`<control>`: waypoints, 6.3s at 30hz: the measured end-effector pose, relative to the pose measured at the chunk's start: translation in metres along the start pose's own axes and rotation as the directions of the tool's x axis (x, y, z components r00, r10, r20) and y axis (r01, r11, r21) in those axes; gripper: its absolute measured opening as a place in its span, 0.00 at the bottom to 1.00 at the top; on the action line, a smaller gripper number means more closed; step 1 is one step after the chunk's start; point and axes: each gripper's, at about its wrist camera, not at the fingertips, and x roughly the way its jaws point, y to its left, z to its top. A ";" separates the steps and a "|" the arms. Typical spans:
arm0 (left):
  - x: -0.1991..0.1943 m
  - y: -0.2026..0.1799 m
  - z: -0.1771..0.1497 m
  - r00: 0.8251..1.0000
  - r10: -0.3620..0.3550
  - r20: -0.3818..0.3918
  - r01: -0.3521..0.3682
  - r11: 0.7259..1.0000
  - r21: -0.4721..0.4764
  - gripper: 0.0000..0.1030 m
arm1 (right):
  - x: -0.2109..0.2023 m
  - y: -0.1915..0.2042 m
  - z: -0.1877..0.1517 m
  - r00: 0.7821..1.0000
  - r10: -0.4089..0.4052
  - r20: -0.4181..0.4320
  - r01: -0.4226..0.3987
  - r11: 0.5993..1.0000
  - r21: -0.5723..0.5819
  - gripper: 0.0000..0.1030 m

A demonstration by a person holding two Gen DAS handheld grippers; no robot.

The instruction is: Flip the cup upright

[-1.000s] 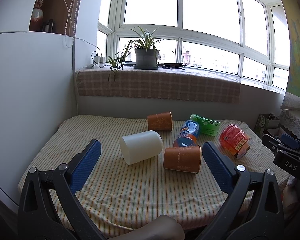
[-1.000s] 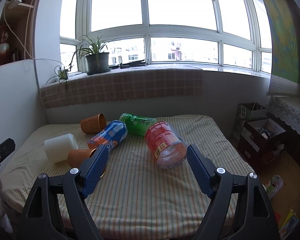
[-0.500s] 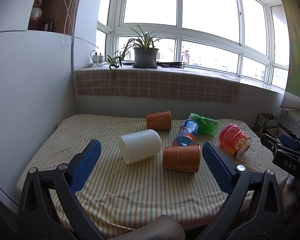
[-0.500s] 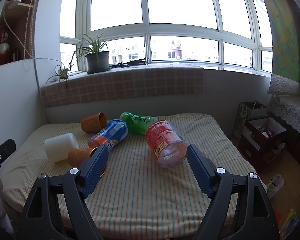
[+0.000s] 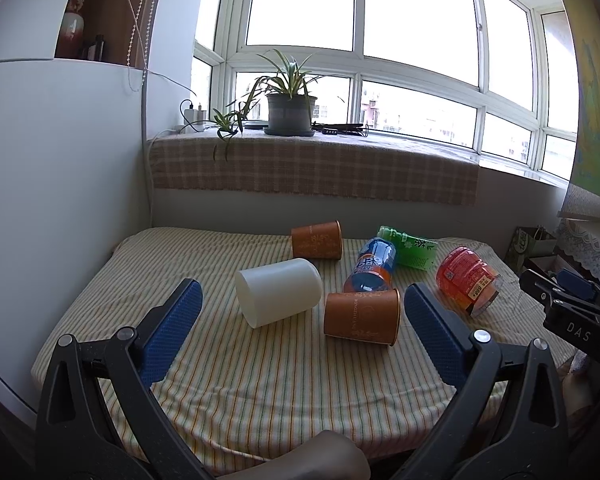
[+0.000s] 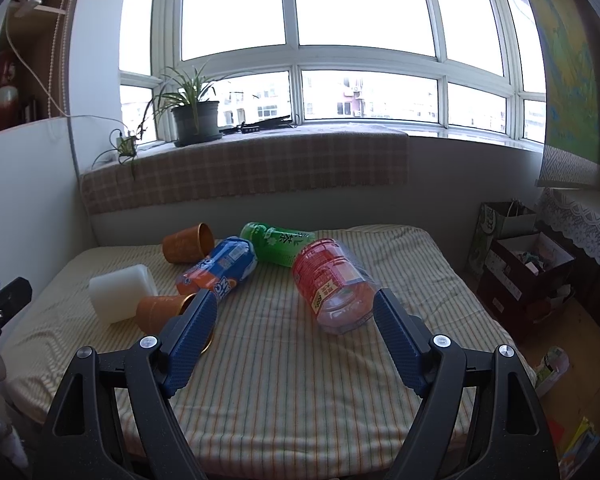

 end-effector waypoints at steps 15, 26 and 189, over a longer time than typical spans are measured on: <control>0.000 -0.002 0.000 1.000 0.000 -0.002 0.000 1.000 -0.002 1.00 | 0.000 0.002 0.000 1.000 0.003 -0.005 -0.003 1.000 -0.001 0.78; 0.000 -0.004 -0.001 1.000 0.000 -0.004 0.000 1.000 -0.004 1.00 | 0.001 0.003 0.000 1.000 0.004 -0.005 -0.004 1.000 -0.003 0.78; 0.051 -0.021 -0.032 0.941 -0.205 -0.270 0.154 0.968 -0.197 1.00 | 0.124 -0.029 -0.034 0.683 0.543 -0.489 -0.486 0.837 0.250 0.72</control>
